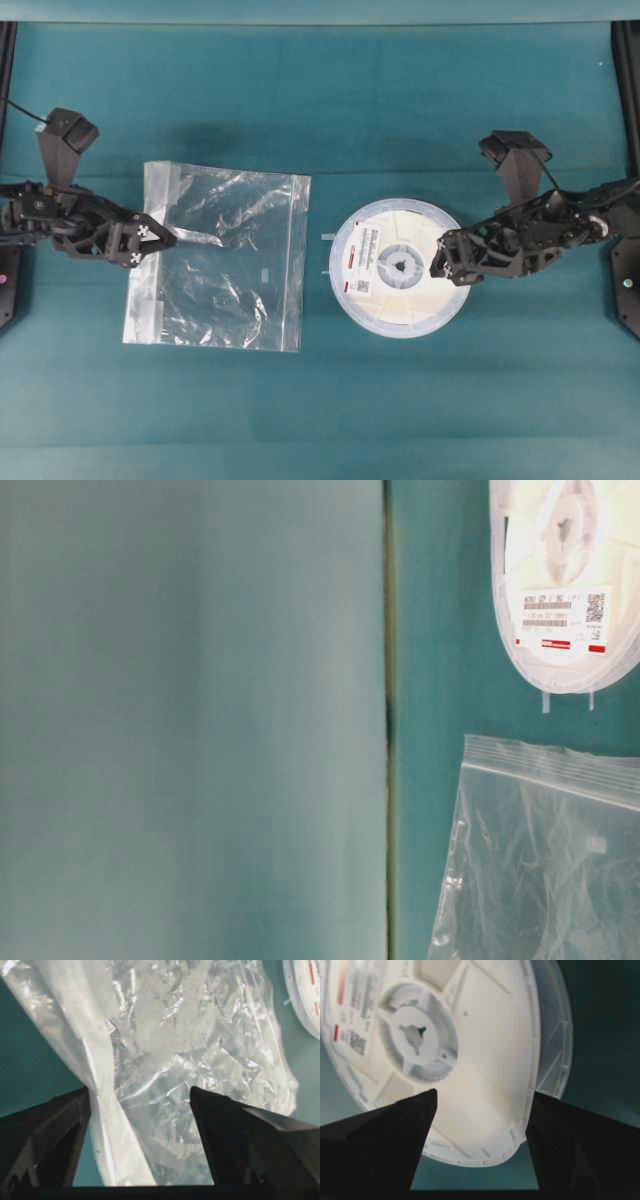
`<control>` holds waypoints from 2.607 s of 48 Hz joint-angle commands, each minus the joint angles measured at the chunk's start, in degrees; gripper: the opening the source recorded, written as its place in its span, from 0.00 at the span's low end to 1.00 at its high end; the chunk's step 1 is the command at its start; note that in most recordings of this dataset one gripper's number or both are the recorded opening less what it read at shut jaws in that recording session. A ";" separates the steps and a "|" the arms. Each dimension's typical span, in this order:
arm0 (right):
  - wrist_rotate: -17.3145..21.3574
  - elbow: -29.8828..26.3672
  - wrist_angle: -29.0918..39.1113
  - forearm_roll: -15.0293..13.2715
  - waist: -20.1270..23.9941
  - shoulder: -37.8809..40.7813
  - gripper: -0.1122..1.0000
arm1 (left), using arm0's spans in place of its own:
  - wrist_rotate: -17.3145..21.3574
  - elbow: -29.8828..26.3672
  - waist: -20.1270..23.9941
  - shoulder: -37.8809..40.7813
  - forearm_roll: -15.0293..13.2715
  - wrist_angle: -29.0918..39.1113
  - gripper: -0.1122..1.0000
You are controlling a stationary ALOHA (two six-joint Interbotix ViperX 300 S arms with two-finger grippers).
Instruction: Take out the reel from the clear zip bag.
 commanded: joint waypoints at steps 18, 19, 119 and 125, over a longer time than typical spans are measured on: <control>0.09 -1.85 7.03 -2.46 -4.22 -6.15 0.86 | -0.26 -0.70 0.00 -5.19 0.18 3.25 0.85; 0.09 -2.02 7.47 -2.46 -4.22 -6.24 0.86 | -0.26 -0.70 0.09 -5.10 0.09 3.25 0.85; -1.05 -6.77 10.28 -25.75 -2.55 -29.44 0.86 | 17.49 -3.78 -0.97 -22.06 0.18 9.93 0.86; -1.05 -5.89 9.76 -31.29 -1.14 -31.99 0.86 | 24.61 -3.78 -1.32 -25.40 0.18 9.93 0.86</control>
